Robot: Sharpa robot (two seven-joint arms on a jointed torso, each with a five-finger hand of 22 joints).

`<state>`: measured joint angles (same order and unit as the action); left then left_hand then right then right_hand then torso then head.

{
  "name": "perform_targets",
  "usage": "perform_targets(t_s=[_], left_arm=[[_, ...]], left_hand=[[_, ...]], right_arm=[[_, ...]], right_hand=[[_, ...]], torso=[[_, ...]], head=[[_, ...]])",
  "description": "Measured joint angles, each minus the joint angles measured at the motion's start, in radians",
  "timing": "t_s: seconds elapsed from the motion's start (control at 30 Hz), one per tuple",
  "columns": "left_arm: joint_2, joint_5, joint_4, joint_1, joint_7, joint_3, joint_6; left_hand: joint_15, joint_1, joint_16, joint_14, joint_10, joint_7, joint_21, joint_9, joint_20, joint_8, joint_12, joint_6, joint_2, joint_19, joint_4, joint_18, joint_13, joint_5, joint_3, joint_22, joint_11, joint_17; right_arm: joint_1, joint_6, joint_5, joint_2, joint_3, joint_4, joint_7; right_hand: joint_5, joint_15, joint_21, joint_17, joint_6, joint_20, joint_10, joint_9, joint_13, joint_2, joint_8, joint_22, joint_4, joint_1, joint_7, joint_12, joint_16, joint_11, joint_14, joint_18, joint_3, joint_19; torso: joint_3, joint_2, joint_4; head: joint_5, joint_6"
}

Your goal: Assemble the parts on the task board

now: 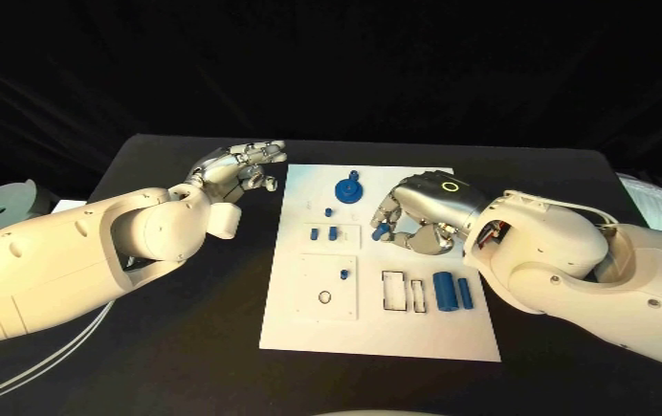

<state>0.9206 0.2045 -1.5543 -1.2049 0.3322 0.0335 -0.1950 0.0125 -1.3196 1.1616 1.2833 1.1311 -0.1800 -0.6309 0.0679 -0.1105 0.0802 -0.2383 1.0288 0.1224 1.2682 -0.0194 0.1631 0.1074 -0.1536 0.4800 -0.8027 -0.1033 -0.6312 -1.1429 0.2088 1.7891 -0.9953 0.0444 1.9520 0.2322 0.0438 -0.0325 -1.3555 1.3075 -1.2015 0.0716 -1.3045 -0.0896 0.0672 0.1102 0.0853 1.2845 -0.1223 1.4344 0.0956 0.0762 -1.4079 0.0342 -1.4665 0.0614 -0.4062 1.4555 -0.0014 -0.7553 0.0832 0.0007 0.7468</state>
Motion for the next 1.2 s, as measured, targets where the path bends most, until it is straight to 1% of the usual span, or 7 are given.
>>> perform_targets(t_s=[0.07, 0.27, 0.37, 0.53, 0.8, 1.0, 1.2], left_arm=[[0.0, 0.0, 0.0, 0.0, 0.0, 0.0, 0.0], [-0.001, 0.0, -0.001, 0.0, -0.001, 0.0, 0.001], [-0.001, 0.0, -0.002, 0.0, -0.001, 0.0, 0.002], [-0.001, 0.0, -0.004, 0.0, -0.001, 0.0, 0.002], [-0.001, 0.0, -0.005, 0.0, -0.001, 0.0, 0.003], [-0.001, 0.0, -0.005, 0.0, -0.001, 0.0, 0.004], [-0.002, 0.0, -0.004, 0.0, -0.002, 0.0, 0.005]], left_hand=[[0.0, 0.0, 0.0, 0.0, 0.0, 0.0, 0.0, 0.0, 0.0, 0.0, 0.0, 0.0, 0.0, 0.0, 0.0, 0.0, 0.0, 0.0, 0.0, 0.0, 0.0, 0.0], [0.0, 0.0, 0.0, 0.0, 0.0, 0.0, 0.0, 0.0, 0.0, 0.0, 0.0, 0.0, 0.0, 0.0, 0.0, 0.0, 0.0, 0.0, 0.0, 0.0, 0.0, 0.0], [0.0, 0.0, 0.0, 0.0, 0.0, 0.0, 0.0, 0.0, 0.0, 0.0, 0.0, 0.0, 0.0, 0.0, 0.0, 0.0, 0.0, 0.0, 0.0, 0.0, 0.0, 0.0], [0.0, 0.0, 0.0, 0.0, 0.0, 0.0, 0.0, 0.0, 0.0, 0.0, 0.0, 0.0, 0.0, 0.0, 0.0, 0.0, 0.0, 0.0, 0.0, 0.0, 0.0, 0.0], [0.0, 0.0, 0.0, 0.0, 0.0, 0.0, 0.0, 0.0, 0.0, 0.0, 0.0, 0.0, 0.0, 0.0, 0.0, 0.0, 0.0, 0.0, 0.0, 0.0, 0.0, 0.0], [0.0, 0.0, 0.0, 0.0, 0.0, 0.0, 0.0, 0.0, 0.0, 0.0, 0.0, 0.0, 0.0, 0.0, 0.0, 0.0, 0.0, 0.0, 0.0, 0.0, 0.0, 0.0], [0.0, 0.0, 0.0, 0.0, 0.0, 0.0, 0.0, 0.0, 0.0, 0.0, 0.0, 0.0, 0.0, 0.0, 0.0, 0.0, 0.0, 0.0, 0.0, 0.0, 0.0, 0.0]], right_arm=[[0.01, 0.001, -0.008, 0.018, 0.0, 0.007, -0.004], [0.062, 0.002, -0.024, 0.093, -0.006, 0.012, -0.023], [0.084, 0.001, -0.026, 0.124, -0.01, 0.001, -0.033], [0.114, -0.002, -0.026, 0.165, -0.017, -0.026, -0.048], [0.139, -0.016, -0.023, 0.204, -0.024, -0.073, -0.065], [0.144, -0.034, -0.021, 0.216, -0.026, -0.1, -0.069], [0.145, -0.043, -0.017, 0.224, -0.025, -0.11, -0.07]], right_hand=[[0.0, 0.0, 0.0, 0.0, 0.0, 0.0, 0.0, 0.0, 0.0, 0.0, 0.0, 0.0, 0.001, 0.0, 0.0, 0.0, 0.0, 0.0, 0.0, 0.0, -0.001, 0.0], [0.002, 0.0, 0.0, 0.0, 0.0, 0.0, 0.0, 0.0, -0.002, -0.001, 0.0, -0.001, 0.004, 0.001, 0.0, -0.004, 0.0, 0.0, 0.0, 0.0, -0.004, 0.0], [0.003, 0.0, 0.0, 0.0, 0.001, 0.0, 0.0, 0.0, -0.002, -0.003, 0.0, -0.001, 0.004, 0.003, 0.0, -0.004, 0.0, 0.0, 0.0, 0.0, -0.004, 0.0], [0.003, 0.0, 0.0, 0.0, 0.001, 0.0, 0.0, 0.0, -0.002, -0.003, 0.0, -0.002, 0.007, 0.003, 0.001, -0.008, 0.0, 0.0, 0.0, 0.0, -0.007, 0.0], [0.003, 0.0, 0.0, 0.0, 0.003, 0.0, -0.002, 0.0, -0.002, -0.005, -0.001, -0.002, 0.007, 0.006, 0.003, -0.008, 0.0, 0.002, 0.0, 0.0, -0.006, 0.0], [0.003, 0.0, 0.0, 0.0, 0.003, 0.0, 0.002, -0.001, -0.002, -0.006, -0.006, -0.003, 0.01, 0.007, 0.004, -0.008, 0.0, 0.006, 0.0, 0.0, -0.009, 0.0], [0.002, 0.0, 0.0, 0.001, 0.004, 0.0, 0.002, -0.001, -0.002, -0.006, -0.009, -0.003, 0.01, 0.007, 0.005, -0.008, 0.0, 0.006, 0.0, 0.0, -0.009, 0.0]], torso=[[-0.0008, 0.0, 0.0], [-0.0014, 0.0, -0.0005], [-0.0014, 0.0, -0.0005], [-0.0014, 0.0, -0.0005], [-0.0007, -0.001, -0.0006], [-0.0002, -0.001, -0.0007], [-0.0001, -0.001, -0.001]], head=[[0.003, 0.001], [0.015, 0.006], [0.021, 0.009], [0.026, 0.013], [0.031, 0.018], [0.031, 0.019], [0.03, 0.019]])
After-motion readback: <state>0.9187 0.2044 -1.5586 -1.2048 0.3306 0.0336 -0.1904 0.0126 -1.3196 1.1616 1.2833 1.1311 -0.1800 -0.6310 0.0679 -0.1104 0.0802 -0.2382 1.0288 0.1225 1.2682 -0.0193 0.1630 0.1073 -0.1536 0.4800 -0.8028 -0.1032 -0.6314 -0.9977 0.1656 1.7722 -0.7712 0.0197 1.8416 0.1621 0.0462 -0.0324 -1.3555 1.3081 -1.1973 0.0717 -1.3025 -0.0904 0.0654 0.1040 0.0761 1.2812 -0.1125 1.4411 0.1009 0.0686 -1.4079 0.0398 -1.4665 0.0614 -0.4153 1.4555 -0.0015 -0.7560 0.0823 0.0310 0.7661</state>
